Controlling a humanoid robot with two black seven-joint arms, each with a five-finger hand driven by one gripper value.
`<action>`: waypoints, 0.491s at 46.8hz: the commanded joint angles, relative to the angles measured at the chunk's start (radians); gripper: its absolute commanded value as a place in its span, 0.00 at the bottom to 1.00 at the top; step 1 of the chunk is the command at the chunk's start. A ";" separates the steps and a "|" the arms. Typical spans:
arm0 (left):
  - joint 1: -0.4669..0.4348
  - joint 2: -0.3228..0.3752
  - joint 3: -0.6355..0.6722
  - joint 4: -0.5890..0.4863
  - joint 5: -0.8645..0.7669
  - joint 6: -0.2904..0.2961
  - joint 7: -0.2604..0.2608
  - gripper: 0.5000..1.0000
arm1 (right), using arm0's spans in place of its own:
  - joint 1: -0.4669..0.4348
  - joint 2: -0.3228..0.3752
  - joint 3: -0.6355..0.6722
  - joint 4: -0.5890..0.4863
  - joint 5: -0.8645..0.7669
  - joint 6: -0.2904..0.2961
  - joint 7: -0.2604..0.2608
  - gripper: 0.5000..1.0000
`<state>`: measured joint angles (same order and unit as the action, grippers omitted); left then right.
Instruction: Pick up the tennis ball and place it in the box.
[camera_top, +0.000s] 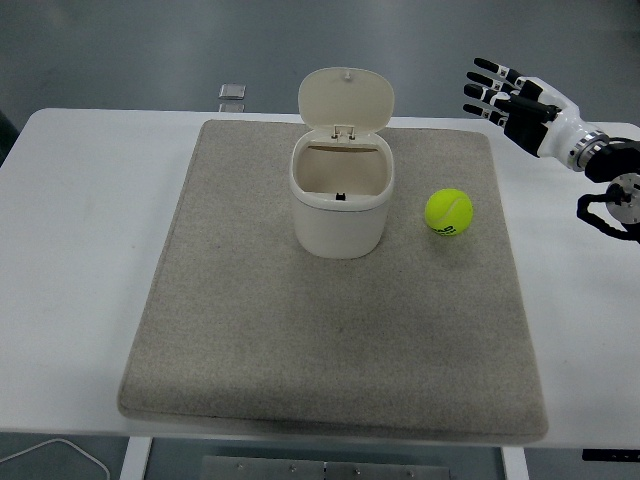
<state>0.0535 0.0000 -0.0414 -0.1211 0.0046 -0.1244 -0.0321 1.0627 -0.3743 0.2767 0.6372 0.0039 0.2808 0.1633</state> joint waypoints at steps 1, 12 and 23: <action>-0.001 0.000 0.000 0.000 0.000 0.000 0.000 0.99 | -0.001 -0.011 -0.001 0.006 -0.064 -0.002 0.002 0.83; -0.001 0.000 0.000 0.000 0.000 0.000 0.000 0.99 | 0.003 -0.054 0.004 0.013 -0.153 0.034 0.021 0.83; -0.001 0.000 0.000 0.000 0.000 0.000 0.001 0.99 | 0.016 -0.066 -0.008 0.013 -0.289 0.063 0.041 0.83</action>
<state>0.0522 0.0000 -0.0414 -0.1212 0.0046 -0.1244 -0.0319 1.0771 -0.4383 0.2693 0.6506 -0.2184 0.3375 0.1885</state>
